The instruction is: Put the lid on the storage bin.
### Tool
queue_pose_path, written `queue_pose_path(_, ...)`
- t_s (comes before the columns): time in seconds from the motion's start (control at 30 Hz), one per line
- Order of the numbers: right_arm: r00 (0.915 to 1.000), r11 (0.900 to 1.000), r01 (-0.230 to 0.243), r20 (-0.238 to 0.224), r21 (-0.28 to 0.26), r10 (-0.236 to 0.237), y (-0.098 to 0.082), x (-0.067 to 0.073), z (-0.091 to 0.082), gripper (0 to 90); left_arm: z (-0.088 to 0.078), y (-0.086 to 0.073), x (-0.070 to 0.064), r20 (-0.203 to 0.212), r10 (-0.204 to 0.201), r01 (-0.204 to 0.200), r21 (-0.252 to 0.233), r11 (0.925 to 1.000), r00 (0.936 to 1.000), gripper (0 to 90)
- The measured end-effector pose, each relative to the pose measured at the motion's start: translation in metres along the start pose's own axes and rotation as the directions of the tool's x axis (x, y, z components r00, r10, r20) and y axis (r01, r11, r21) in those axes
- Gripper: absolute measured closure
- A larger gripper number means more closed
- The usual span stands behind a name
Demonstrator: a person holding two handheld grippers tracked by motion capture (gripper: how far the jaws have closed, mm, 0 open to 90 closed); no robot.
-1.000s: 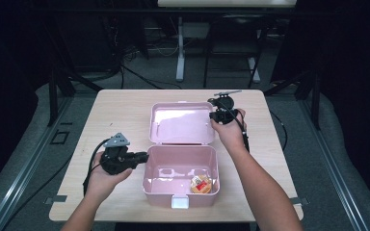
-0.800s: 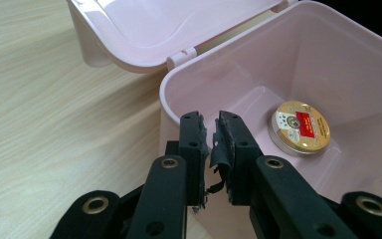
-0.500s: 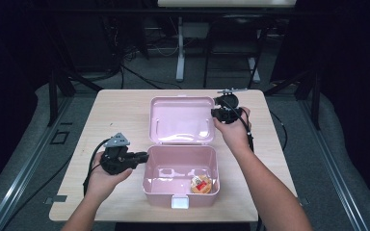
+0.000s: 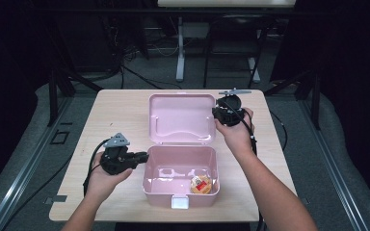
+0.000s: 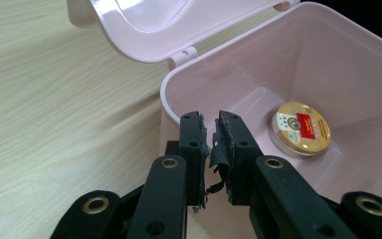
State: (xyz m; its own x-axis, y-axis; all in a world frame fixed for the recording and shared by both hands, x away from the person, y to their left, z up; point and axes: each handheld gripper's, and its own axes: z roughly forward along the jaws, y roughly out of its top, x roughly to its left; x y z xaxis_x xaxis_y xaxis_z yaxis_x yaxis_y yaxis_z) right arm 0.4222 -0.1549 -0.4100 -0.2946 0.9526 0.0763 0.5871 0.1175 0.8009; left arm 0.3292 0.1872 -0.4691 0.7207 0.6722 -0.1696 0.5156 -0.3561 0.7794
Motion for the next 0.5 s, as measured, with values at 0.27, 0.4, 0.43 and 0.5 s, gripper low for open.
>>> queue_pose_path(0.27,0.9997,0.999,0.008,-0.021,-0.042,-0.009,-0.003,0.001,-0.014,86.2,0.0,0.0,0.0,0.0,0.0,0.0,-0.001,1.0,1.0,81.3)
queue_pose_path(0.4,0.9996,0.998,0.023,-0.012,-0.059,-0.024,-0.005,0.003,-0.017,86.3,0.0,0.0,0.0,-0.001,0.0,0.0,-0.003,1.0,1.0,81.4)
queue_pose_path(0.43,0.9996,0.998,0.025,-0.012,-0.061,-0.025,-0.005,0.003,-0.018,86.3,0.0,0.0,0.0,0.001,-0.003,0.003,-0.003,1.0,1.0,81.3)
queue_pose_path(0.5,0.9996,0.998,0.024,-0.015,-0.066,-0.025,-0.006,0.003,-0.019,86.3,0.0,0.0,0.0,0.0,-0.004,0.004,-0.005,1.0,1.0,81.3)
